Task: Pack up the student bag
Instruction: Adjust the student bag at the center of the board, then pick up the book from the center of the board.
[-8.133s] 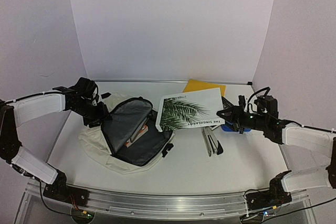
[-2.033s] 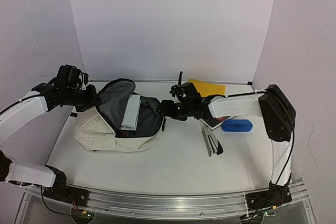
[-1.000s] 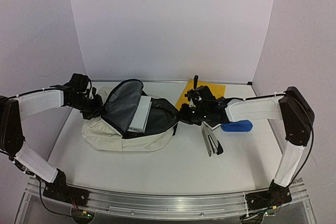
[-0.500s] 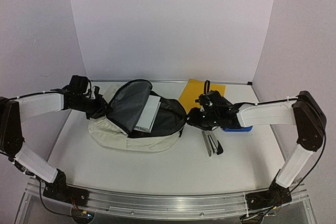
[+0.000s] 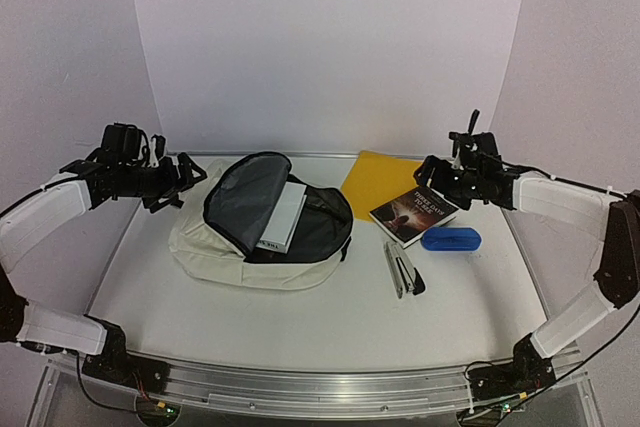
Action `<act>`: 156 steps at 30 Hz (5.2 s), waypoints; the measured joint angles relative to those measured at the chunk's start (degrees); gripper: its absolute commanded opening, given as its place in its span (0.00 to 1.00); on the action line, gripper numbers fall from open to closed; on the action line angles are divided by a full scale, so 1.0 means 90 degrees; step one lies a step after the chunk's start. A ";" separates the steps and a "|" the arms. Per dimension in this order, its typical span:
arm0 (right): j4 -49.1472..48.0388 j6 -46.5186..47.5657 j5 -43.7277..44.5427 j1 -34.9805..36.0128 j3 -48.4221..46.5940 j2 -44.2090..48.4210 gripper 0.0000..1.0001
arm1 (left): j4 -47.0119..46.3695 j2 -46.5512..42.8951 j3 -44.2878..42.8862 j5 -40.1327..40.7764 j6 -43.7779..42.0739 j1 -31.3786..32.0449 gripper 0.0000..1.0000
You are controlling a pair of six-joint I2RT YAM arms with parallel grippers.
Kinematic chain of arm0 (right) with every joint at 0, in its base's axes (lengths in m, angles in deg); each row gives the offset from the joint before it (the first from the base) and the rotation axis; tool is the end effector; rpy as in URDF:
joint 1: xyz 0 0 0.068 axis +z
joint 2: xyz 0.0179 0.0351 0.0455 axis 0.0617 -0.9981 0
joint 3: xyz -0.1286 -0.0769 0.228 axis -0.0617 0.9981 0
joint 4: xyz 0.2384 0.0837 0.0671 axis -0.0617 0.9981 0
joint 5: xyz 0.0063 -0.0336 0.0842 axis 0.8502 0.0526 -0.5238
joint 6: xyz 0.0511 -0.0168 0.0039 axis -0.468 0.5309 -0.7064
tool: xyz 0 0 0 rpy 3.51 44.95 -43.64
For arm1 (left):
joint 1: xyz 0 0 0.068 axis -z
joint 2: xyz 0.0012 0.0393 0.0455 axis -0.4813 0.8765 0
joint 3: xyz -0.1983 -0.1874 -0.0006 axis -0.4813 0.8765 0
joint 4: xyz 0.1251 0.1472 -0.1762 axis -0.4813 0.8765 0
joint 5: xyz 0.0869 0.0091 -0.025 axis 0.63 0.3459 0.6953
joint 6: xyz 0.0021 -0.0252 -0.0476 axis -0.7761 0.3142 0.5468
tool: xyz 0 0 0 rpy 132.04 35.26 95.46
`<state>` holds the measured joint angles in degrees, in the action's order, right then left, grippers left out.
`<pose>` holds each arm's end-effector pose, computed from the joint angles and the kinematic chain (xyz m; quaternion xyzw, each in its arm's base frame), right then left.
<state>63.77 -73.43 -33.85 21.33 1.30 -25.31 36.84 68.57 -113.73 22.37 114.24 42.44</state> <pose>0.3063 0.1418 0.2696 0.0753 0.8712 0.2401 0.4215 0.2506 -0.0723 0.2970 -0.0880 0.8846 -0.3051 0.3417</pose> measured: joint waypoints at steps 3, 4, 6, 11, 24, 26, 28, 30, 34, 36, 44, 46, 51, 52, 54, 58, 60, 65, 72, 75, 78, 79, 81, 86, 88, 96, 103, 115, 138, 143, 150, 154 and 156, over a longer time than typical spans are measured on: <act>0.0053 0.0245 -0.0447 -0.0906 0.0010 -0.0151 0.96 | 0.0107 -0.0017 -0.0044 0.0078 0.0007 -0.0039 1.00; 0.0029 0.0330 -0.0648 -0.1214 0.0027 -0.0255 0.95 | 0.0129 -0.0019 -0.0044 0.0080 0.0022 -0.0044 1.00; -0.0066 0.0454 -0.1146 -0.1787 0.0046 -0.0595 0.90 | 0.0146 -0.0056 -0.0027 0.0080 0.0061 -0.0044 1.00; -0.0160 0.0653 -0.2079 -0.2606 -0.0024 -0.1426 0.80 | 0.0146 -0.0214 0.0022 0.0090 0.0068 -0.0044 1.00; -0.0219 0.0935 -0.3228 -0.3478 -0.0335 -0.2681 0.72 | 0.0151 -0.0347 0.0100 0.0155 0.0061 -0.0044 1.00; -0.0255 0.0998 -0.3395 -0.3485 -0.0403 -0.2851 0.71 | 0.0146 -0.0347 0.0100 0.0155 0.0061 -0.0044 1.00; -0.0284 0.1032 -0.3534 -0.3485 -0.0447 -0.2975 0.67 | 0.0143 -0.0345 0.0100 0.0155 0.0061 -0.0044 1.00; -0.0384 0.1086 -0.3745 -0.3485 -0.0503 -0.3079 0.65 | 0.0136 -0.0316 0.0100 0.0151 0.0061 -0.0044 1.00; -0.0605 0.1100 -0.4163 -0.3485 -0.0605 -0.3305 0.61 | 0.0134 -0.0226 0.0100 0.0148 0.0061 -0.0044 1.00; -0.0777 0.1071 -0.4323 -0.3485 -0.0648 -0.3419 0.59 | 0.0134 -0.0194 0.0100 0.0148 0.0061 -0.0044 1.00; -0.1489 0.0627 -0.4517 -0.3485 -0.0578 -0.3653 0.42 | 0.0131 -0.0182 0.0100 0.0146 0.0058 -0.0044 1.00; -0.1807 0.0425 -0.4549 -0.3487 -0.0432 -0.3667 0.37 | 0.0131 -0.0182 0.0100 0.0146 0.0056 -0.0044 1.00; -0.2395 0.0022 -0.4595 -0.3487 -0.0134 -0.3677 0.20 | 0.0131 -0.0182 0.0100 0.0146 0.0049 -0.0044 1.00; -0.2560 -0.0112 -0.4614 -0.3487 -0.0053 -0.3677 0.17 | 0.0134 -0.0182 0.0100 0.0146 0.0044 -0.0044 1.00; -0.2827 -0.0321 -0.4673 -0.3487 0.0029 -0.3677 0.10 | 0.0134 -0.0182 0.0100 0.0146 0.0039 -0.0044 1.00; -0.3320 -0.0619 -0.4843 -0.3485 0.0155 -0.3628 0.00 | 0.0131 -0.0182 0.0100 0.0134 0.0032 -0.0044 1.00; -0.3422 -0.0767 -0.4874 -0.3485 0.0255 -0.3504 0.00 | 0.0126 -0.0182 0.0100 0.0090 0.0007 -0.0044 0.99; -0.3446 -0.0991 -0.4957 -0.3466 0.0503 -0.2659 0.00 | -0.0022 -0.0185 0.0051 -0.0238 -0.0170 -0.0044 0.97; -0.3492 -0.1039 -0.4976 -0.3262 0.0508 -0.1270 0.00 | -0.0631 -0.0075 -0.0245 -0.0867 -0.0357 0.0058 0.96; -0.3271 -0.0930 -0.4991 -0.2994 0.0318 -0.0908 0.00 | -0.0804 0.0158 -0.0551 -0.0996 -0.0602 0.0362 0.96; -0.2744 -0.0629 -0.5000 -0.2550 -0.0097 -0.0716 0.00 | -0.0799 0.0505 -0.1044 -0.1132 -0.0969 0.0809 0.95; -0.2475 -0.0476 -0.4996 -0.2375 -0.0279 -0.0673 0.00 | -0.0789 0.0636 -0.1239 -0.1224 -0.1105 0.0950 0.95; -0.1914 -0.0112 -0.4991 -0.1933 -0.0719 -0.0576 0.00 | -0.0816 0.0979 -0.1683 -0.1588 -0.1379 0.1197 0.96; -0.1297 0.0253 -0.5163 -0.1314 -0.1005 -0.0158 0.00 | -0.0816 0.1489 -0.2040 -0.2314 -0.1659 0.1336 0.97; -0.1144 0.0287 -0.5292 -0.1209 -0.1015 0.0015 0.00 | -0.0826 0.1693 -0.2069 -0.2460 -0.1690 0.1447 0.97; -0.0952 0.0236 -0.5595 -0.0787 -0.1120 0.0146 0.00 | -0.1418 0.2404 -0.2081 -0.2931 -0.1484 0.2125 1.00; -0.1175 -0.0107 -0.5870 -0.0442 -0.1180 0.0175 0.00 | -0.2259 0.2861 -0.2327 -0.3237 -0.1054 0.2283 1.00; -0.2181 -0.0823 -0.6312 0.0056 -0.1180 0.0177 0.00 | -0.3789 0.3133 -0.2266 -0.4085 -0.0192 0.2312 0.76; -0.2754 -0.1037 -0.6139 0.0160 -0.1066 -0.0170 0.80 | -0.3886 0.3036 -0.1982 -0.4733 -0.0158 0.2392 0.00; -0.1452 0.0153 -0.5547 0.0160 -0.1260 -0.0170 0.94 | -0.2552 0.2868 -0.1989 -0.4792 -0.0789 0.2395 0.00; 0.0437 0.1885 -0.5345 0.0160 -0.1984 -0.0376 0.92 | -0.0869 0.2820 -0.2176 -0.5008 -0.1494 0.2470 0.00; 0.1326 0.2669 -0.5452 0.0221 -0.2523 -0.0746 0.91 | -0.0221 0.2820 -0.2378 -0.5085 -0.1843 0.2628 0.00; 0.1593 0.2909 -0.5474 0.0282 -0.2603 -0.0833 0.91 | -0.0109 0.2822 -0.2402 -0.5146 -0.1902 0.2686 0.00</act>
<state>78.10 -47.24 -83.12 23.86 -22.13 -32.81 35.86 93.97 -135.35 -23.94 97.12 66.62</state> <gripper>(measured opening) 0.915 0.078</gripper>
